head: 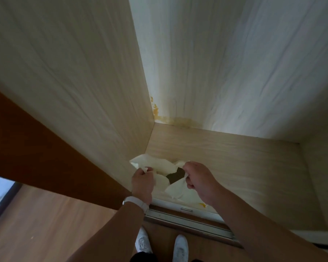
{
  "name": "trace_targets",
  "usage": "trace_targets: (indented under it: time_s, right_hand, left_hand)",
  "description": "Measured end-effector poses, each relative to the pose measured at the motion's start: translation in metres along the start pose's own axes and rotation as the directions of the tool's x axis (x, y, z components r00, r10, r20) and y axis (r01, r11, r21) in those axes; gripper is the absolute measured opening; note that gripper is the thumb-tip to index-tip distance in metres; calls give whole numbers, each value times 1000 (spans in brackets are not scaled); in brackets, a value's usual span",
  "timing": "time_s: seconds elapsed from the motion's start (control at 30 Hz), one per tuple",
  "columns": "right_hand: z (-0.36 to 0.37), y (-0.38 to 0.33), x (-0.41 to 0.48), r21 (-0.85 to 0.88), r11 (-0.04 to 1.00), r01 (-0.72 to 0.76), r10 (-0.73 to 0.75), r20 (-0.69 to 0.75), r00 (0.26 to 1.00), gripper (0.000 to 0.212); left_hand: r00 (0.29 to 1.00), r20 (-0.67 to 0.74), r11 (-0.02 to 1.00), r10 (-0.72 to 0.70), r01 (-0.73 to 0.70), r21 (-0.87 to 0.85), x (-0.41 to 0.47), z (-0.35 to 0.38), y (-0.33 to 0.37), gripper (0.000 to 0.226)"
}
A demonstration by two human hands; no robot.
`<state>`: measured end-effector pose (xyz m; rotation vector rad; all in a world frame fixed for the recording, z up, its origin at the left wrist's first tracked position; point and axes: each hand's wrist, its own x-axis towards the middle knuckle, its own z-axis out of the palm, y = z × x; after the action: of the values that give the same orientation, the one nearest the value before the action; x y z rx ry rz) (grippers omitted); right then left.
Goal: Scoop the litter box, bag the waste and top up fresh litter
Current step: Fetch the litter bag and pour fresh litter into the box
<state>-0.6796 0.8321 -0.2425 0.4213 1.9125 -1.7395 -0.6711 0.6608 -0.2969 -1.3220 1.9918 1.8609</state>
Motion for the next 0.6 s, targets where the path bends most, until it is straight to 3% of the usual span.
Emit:
trace_targets:
  time_s: [0.13, 0.27, 0.47, 0.6]
  right_hand:
    - [-3, 1, -4, -37, 999, 11, -12, -34, 999, 28]
    - [-8, -1, -9, -241, 963, 119, -144, -87, 986, 24]
    - [-9, 0, -19, -472, 825, 311, -381, -58, 923, 29]
    - [-2, 7, -29, -558, 697, 450, -531, 19, 847, 39]
  left_hand:
    - [999, 35, 1000, 16, -16, -15, -8, -13, -2, 26]
    - [989, 96, 994, 113, -113, -5, -23, -27, -4, 12]
    - [922, 136, 894, 364, -386, 226, -44, -37, 8, 25]
    - [863, 182, 828, 471, -504, 247, -64, -51, 15, 32]
